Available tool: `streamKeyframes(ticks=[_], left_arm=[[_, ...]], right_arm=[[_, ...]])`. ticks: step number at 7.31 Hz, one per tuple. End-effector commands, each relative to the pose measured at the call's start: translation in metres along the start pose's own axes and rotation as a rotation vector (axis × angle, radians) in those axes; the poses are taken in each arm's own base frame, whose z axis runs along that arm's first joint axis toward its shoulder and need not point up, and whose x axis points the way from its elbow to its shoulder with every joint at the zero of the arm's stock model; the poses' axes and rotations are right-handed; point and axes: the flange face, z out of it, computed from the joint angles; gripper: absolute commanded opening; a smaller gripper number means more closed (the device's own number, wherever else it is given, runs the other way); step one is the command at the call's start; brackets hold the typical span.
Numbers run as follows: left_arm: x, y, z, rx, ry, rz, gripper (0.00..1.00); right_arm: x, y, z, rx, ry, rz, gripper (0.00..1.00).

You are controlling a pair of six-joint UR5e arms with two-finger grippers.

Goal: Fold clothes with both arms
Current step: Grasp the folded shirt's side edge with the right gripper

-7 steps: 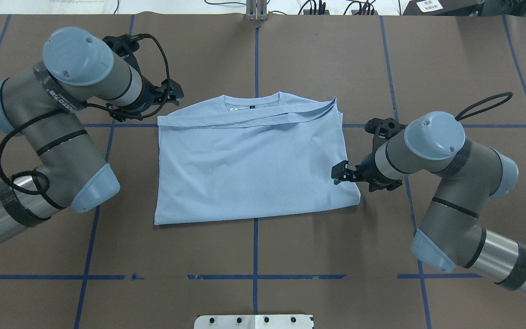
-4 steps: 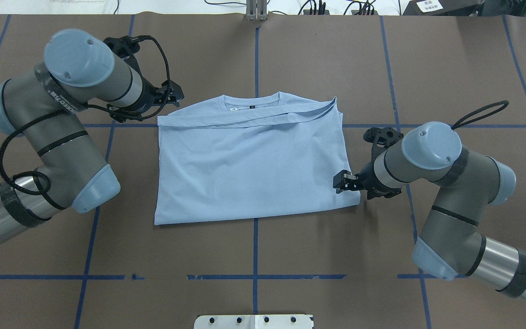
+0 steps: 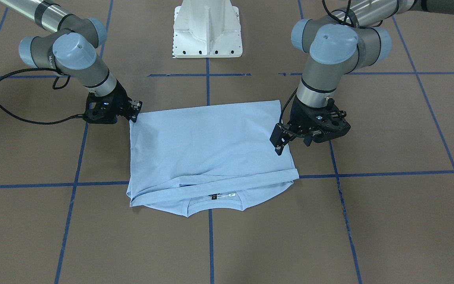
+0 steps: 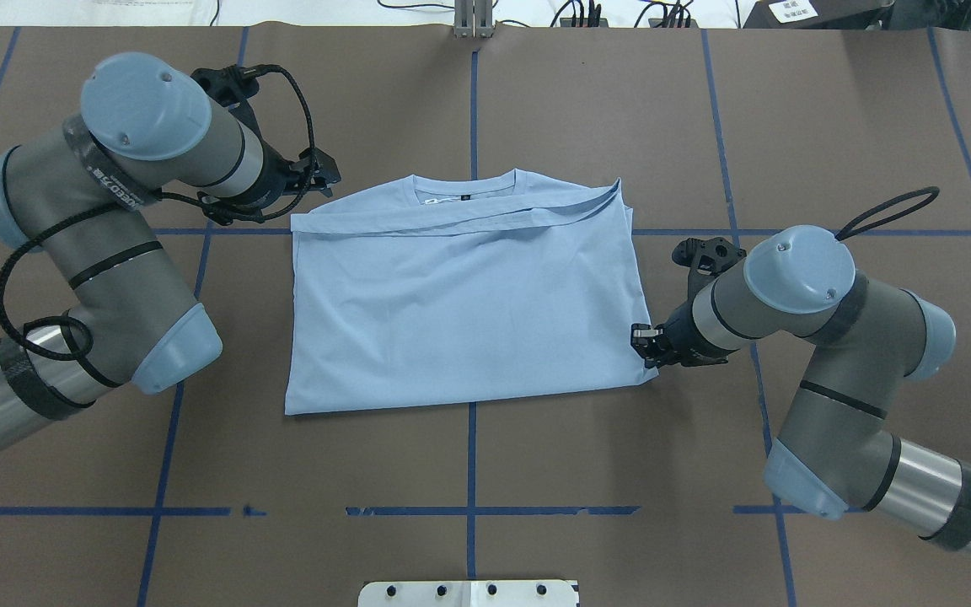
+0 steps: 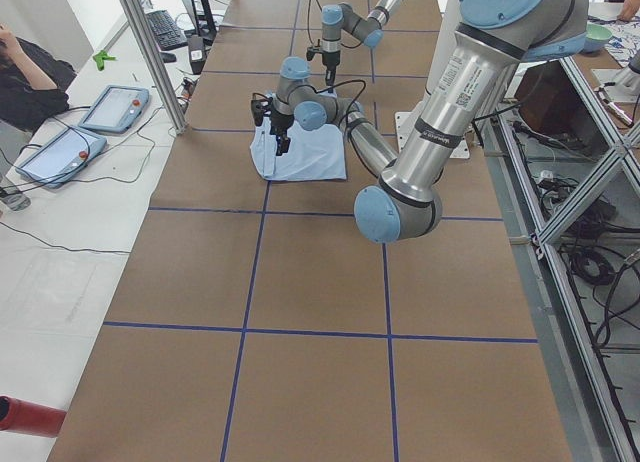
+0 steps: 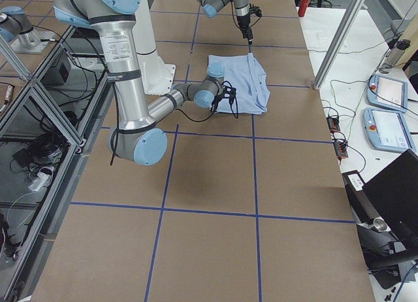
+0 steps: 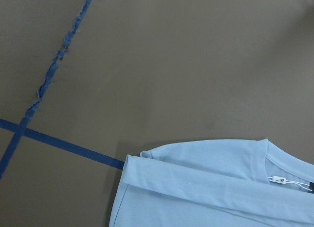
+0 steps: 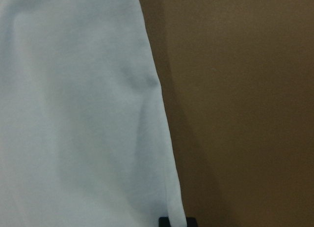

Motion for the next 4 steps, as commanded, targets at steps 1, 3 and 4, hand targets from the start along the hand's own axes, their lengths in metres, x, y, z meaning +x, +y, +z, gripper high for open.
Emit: streamKeyframes(ticks=[1,3,4], left_arm=[[0.001,0.000,-0.001,0.002,0.000,0.000,0.99],[0.001,0.000,-0.002,0.002,0.000,-0.002,0.99],[0.001,0.000,-0.002,0.004,0.000,-0.002,0.99]], right_arm=[[0.023,0.021,-0.016,-0.015,-0.003,-0.010,0.00],[0.047,0.095,-0.044,-0.089,-0.015,-0.078,0.00],[0.047,0.137,-0.043,-0.154,-0.014,-0.129,0.00]])
